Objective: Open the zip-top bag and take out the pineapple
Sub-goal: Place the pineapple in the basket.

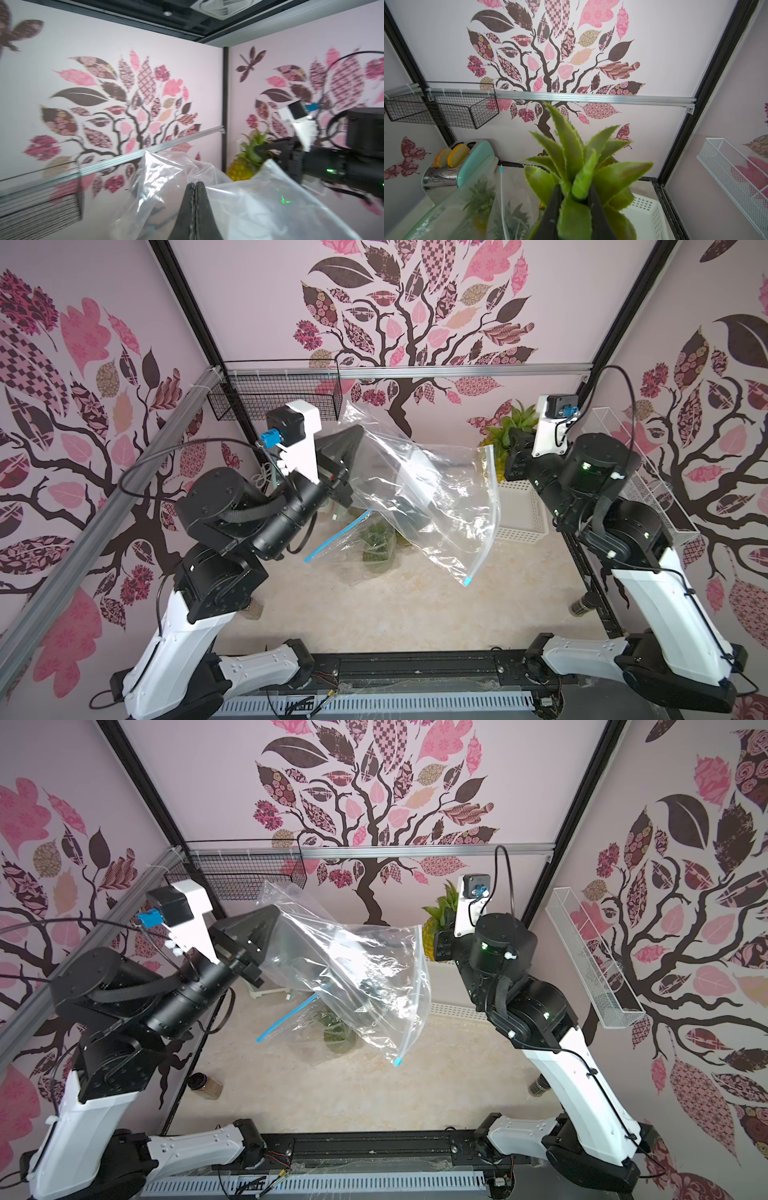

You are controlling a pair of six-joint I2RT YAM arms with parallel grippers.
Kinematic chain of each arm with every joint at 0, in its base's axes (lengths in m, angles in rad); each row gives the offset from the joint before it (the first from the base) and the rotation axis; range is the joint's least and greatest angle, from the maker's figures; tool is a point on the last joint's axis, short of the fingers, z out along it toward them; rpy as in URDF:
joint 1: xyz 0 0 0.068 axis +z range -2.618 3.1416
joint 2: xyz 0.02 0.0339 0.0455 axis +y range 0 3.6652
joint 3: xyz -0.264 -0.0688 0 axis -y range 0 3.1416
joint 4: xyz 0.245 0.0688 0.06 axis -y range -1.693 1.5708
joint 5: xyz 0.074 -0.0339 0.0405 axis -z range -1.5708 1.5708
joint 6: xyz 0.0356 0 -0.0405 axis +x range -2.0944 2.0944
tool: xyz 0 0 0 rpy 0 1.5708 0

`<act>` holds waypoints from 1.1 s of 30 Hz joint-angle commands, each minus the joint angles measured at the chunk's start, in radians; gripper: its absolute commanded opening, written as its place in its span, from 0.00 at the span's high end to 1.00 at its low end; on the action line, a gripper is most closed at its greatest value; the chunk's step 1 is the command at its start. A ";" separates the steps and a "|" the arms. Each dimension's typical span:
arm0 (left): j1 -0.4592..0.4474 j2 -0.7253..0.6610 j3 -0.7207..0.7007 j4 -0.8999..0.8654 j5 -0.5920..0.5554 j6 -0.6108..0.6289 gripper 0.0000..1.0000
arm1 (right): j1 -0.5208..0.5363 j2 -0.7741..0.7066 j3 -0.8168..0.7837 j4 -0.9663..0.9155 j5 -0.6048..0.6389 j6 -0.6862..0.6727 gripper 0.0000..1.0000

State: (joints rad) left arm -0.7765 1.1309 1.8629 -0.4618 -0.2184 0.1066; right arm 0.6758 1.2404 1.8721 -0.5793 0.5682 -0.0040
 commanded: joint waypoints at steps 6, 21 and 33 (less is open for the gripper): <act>0.696 0.106 0.060 -0.180 0.234 -0.067 1.00 | -0.295 0.165 0.024 0.053 -0.270 0.106 1.00; 1.152 0.167 -0.184 -0.235 0.252 -0.251 1.00 | -0.483 0.653 0.297 0.004 -0.440 0.111 1.00; 1.215 0.204 -0.399 -0.183 0.272 -0.312 1.00 | -0.487 0.856 0.385 -0.027 -0.470 0.145 1.00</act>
State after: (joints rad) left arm 0.4305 1.3293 1.4849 -0.6811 0.0357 -0.1764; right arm 0.1879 2.1052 2.2074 -0.6350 0.1112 0.1246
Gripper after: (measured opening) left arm 0.047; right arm 0.143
